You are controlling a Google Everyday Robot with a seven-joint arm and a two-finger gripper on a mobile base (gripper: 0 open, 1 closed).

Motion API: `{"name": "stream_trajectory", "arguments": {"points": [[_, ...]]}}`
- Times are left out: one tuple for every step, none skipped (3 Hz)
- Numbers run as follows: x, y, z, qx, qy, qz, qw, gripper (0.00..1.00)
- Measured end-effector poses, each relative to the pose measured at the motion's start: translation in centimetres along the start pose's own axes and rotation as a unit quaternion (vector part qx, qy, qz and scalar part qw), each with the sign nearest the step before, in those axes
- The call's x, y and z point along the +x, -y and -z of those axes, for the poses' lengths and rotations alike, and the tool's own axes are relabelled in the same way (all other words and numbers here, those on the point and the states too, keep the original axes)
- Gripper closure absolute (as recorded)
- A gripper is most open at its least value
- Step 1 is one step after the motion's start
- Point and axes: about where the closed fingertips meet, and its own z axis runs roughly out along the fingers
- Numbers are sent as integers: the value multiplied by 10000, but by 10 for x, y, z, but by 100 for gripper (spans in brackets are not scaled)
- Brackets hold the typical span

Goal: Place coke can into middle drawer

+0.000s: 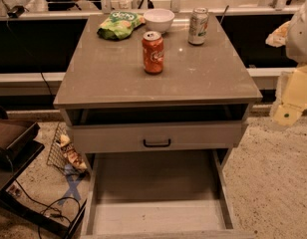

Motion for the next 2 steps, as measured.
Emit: {"name": "stream_trajectory", "arguments": {"points": [[-1, 2, 1, 40, 31, -11, 10000, 0], [-25, 42, 1, 333, 587, -185, 9976, 0]]}}
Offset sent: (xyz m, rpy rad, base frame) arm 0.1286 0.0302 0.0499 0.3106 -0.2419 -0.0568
